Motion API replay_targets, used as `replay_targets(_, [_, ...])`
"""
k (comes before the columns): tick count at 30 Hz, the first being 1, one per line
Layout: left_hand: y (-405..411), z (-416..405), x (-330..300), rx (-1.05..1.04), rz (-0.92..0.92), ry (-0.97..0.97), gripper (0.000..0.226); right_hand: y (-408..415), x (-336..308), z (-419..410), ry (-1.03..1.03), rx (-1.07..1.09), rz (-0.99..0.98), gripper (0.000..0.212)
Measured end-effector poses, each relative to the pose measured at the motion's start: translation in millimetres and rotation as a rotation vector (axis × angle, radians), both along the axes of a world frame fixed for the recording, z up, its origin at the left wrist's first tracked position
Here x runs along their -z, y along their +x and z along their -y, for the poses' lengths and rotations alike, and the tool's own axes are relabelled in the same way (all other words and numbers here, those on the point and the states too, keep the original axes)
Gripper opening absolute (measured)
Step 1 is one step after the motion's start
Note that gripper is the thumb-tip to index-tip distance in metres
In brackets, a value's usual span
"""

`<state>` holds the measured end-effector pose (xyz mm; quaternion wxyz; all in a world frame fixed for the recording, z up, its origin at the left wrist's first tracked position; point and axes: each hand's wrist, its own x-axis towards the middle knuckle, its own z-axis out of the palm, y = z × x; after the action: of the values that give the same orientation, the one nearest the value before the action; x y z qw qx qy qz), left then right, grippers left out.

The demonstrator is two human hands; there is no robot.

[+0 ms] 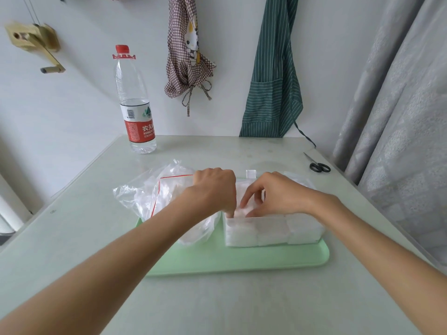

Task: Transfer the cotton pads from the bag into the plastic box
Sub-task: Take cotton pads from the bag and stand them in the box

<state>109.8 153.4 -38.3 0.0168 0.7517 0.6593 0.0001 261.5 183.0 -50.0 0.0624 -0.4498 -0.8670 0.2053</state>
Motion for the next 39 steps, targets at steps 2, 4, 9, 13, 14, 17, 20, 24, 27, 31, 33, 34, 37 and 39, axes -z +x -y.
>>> replay_targets(2, [2, -4, 3, -0.003, -0.041, -0.022, 0.035, 0, 1, -1, 0.009, 0.002, 0.042, 0.021])
replay_targets(4, [6, -7, 7, -0.008, -0.076, -0.025, 0.031, -2, 5, -2, 0.002, -0.011, 0.075, 0.020])
replay_targets(9, [4, -3, 5, 0.007, -0.035, 0.007, 0.032, -2, 2, -6, -0.032, -0.026, 0.079, 0.018])
replay_targets(13, [-33, 21, -5, -0.096, 0.360, 0.129, 0.022, 7, -9, 0, 0.014, 0.027, -0.091, 0.017])
replay_targets(14, [-46, 30, -6, -0.138, 0.440, 0.191, 0.016, 8, -11, 3, 0.032, 0.036, -0.135, 0.016])
replay_targets(17, [-88, 52, -4, -0.303, 0.509, 0.324, 0.017, -2, -14, 14, 0.082, 0.035, -0.227, 0.011])
replay_targets(20, [-127, 62, 3, -0.495, 0.403, 0.185, 0.032, -23, -15, 26, 0.129, 0.032, -0.309, 0.008])
replay_targets(24, [-149, 62, 15, -0.538, 0.287, -0.134, 0.041, -64, -9, 46, 0.224, 0.036, -0.337, 0.009])
replay_targets(27, [-152, 57, 19, -0.461, 0.403, -0.213, 0.034, -93, 2, 58, 0.304, 0.053, -0.231, 0.015])
replay_targets(31, [-148, 52, 21, -0.387, 0.525, -0.248, 0.041, -115, 23, 60, 0.405, 0.061, -0.112, 0.027])
replay_targets(33, [-145, 51, 22, -0.364, 0.576, -0.258, 0.043, -118, 32, 59, 0.419, 0.103, -0.056, 0.034])
replay_targets(34, [-144, 51, 22, -0.357, 0.596, -0.258, 0.046, -118, 35, 60, 0.419, 0.107, -0.024, 0.038])
replay_targets(37, [-144, 53, 19, -0.352, 0.637, -0.238, 0.053, -118, 37, 63, 0.378, 0.088, -0.013, 0.041])
replay_targets(39, [-144, 53, 19, -0.346, 0.634, -0.222, 0.049, -116, 34, 65, 0.327, 0.086, -0.031, 0.040])
